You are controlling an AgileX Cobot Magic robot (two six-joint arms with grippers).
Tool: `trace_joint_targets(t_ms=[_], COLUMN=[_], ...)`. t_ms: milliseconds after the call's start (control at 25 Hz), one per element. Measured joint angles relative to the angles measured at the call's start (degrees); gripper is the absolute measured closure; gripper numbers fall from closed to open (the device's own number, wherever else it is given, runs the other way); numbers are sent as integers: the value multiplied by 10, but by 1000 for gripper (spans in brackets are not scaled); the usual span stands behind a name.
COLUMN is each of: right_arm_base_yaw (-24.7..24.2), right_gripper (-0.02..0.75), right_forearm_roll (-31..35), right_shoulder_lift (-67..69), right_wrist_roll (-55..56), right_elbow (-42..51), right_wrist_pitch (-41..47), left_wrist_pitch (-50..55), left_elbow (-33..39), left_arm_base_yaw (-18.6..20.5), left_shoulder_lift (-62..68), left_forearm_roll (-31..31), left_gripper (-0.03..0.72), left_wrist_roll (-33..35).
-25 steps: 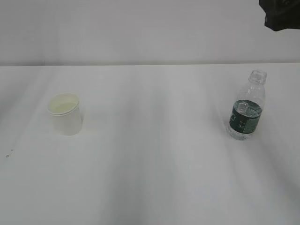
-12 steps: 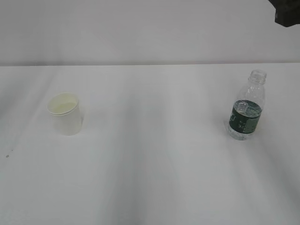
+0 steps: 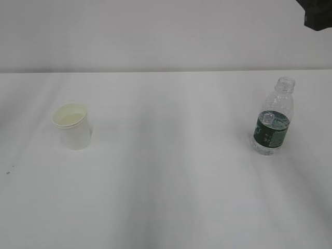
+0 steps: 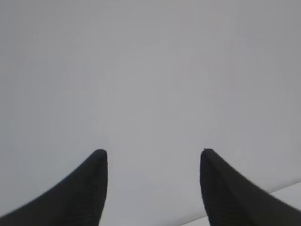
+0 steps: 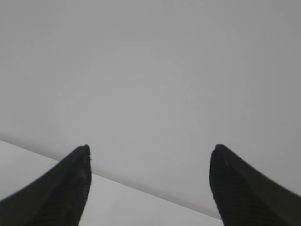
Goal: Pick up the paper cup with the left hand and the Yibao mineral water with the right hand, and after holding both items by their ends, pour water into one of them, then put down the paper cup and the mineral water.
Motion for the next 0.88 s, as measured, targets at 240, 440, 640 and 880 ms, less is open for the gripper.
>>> trace_joint_targets(t_ms=[240, 440, 640, 880], right_arm_base_yaw=[0, 0, 0, 0], right_gripper=[146, 146, 146, 146], right_forearm_roll=[0, 0, 0, 0], right_shoulder_lift=[0, 0, 0, -11], right_wrist_roll=[0, 0, 0, 0], right_elbow=[0, 0, 0, 0], right_wrist_pitch=[0, 0, 0, 9], left_wrist_pitch=[-1, -3, -3, -3], left_elbow=[0, 0, 0, 0], left_arm_base_yaw=[0, -1, -1, -1], left_shoulder_lift=[0, 0, 0, 0], left_forearm_roll=[24, -70, -117, -194], left_gripper=[241, 241, 241, 242], left_wrist_roll=[1, 0, -24, -43])
